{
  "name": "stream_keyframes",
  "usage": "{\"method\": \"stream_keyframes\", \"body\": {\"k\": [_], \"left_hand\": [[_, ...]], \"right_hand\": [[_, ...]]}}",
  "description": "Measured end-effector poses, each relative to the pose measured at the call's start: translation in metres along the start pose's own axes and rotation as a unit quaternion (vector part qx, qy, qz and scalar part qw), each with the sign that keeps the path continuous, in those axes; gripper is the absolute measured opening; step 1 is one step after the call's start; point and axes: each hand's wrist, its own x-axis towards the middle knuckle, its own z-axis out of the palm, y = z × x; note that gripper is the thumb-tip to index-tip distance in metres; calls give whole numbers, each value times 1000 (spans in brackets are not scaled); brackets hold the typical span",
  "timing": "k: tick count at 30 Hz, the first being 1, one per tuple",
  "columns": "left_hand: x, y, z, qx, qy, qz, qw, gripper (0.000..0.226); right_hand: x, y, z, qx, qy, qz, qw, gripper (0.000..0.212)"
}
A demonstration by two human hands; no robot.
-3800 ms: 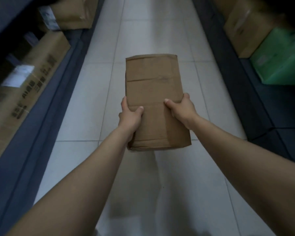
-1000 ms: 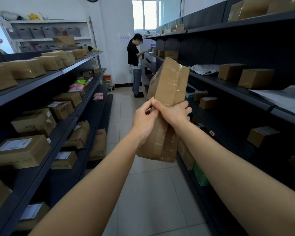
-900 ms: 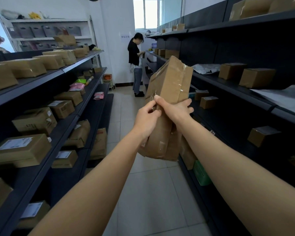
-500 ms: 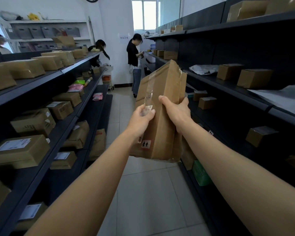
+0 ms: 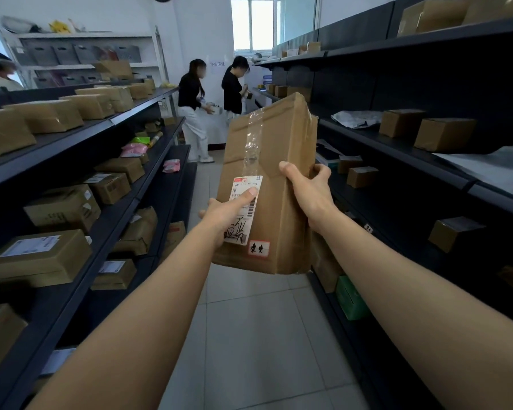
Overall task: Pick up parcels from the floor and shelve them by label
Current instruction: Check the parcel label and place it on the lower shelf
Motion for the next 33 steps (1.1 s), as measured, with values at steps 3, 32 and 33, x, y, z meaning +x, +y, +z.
{"method": "stream_keyframes", "body": {"k": [3,32,33], "left_hand": [[-1,0,-1,-13,26,5,1000,128],[48,22,51,-65,-16,170,983,81],[54,26,59,-75,-8,182,980,78]], "right_hand": [[-2,-6,2,-16,-16,-15,1000,99],[43,23,-40,25,80,-37,996,57],[51,20,-43,25,80,-38,996,60]]}}
